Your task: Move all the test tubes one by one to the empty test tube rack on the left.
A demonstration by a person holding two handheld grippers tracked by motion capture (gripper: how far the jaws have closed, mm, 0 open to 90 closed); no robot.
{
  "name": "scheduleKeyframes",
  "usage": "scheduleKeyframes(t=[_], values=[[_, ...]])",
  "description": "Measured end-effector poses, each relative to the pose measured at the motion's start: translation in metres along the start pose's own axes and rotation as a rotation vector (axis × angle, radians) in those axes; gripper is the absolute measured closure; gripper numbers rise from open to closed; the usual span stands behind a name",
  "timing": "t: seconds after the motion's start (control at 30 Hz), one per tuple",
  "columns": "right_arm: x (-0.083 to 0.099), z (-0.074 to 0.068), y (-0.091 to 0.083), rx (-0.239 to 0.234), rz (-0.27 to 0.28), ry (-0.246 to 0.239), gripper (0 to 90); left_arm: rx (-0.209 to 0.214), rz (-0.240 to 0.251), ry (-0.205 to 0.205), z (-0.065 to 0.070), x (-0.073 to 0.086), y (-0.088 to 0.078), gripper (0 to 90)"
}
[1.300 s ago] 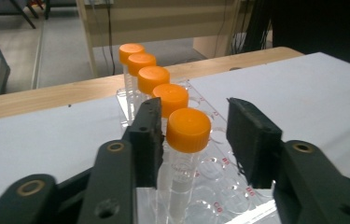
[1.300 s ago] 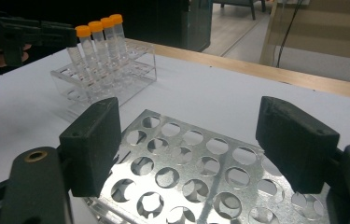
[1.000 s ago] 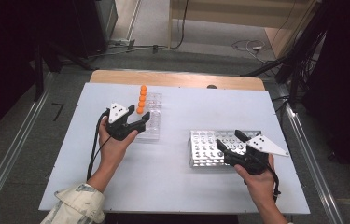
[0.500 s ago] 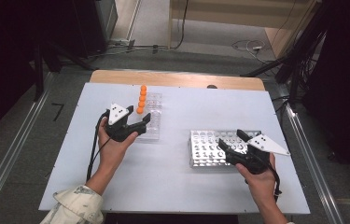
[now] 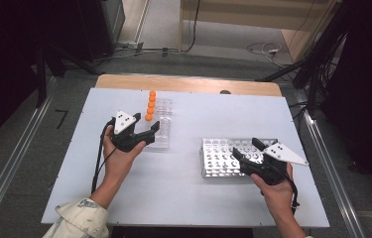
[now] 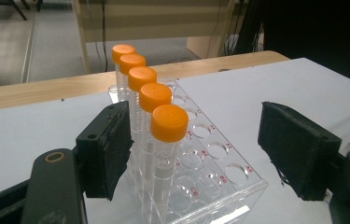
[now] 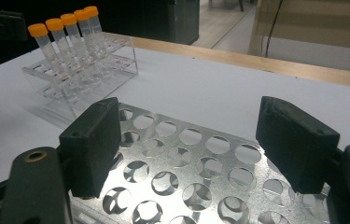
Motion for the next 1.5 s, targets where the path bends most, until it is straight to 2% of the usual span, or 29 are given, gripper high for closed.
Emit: scheduleKeyframes(t=[1.23, 1.37, 1.5], values=[[0.008, 0.019, -0.005, 0.052, -0.029, 0.011, 17.9, -0.034, -0.008, 0.030, 0.003, 0.011, -0.016, 21.7], [0.009, 0.022, -0.006, 0.058, -0.035, 0.016, 16.1, -0.038, -0.013, 0.026, 0.001, 0.014, -0.018, 18.9], [0.010, 0.025, -0.007, 0.068, -0.037, 0.023, 14.3, -0.030, -0.021, 0.003, 0.000, 0.017, -0.022, 15.7]])
Point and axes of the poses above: each handheld gripper's, and its own axes: y roughly forward along the jaws, x roughly out of its underside, z roughly to its right, the point moved 4 cm from there along y, roughly forward along the jaws
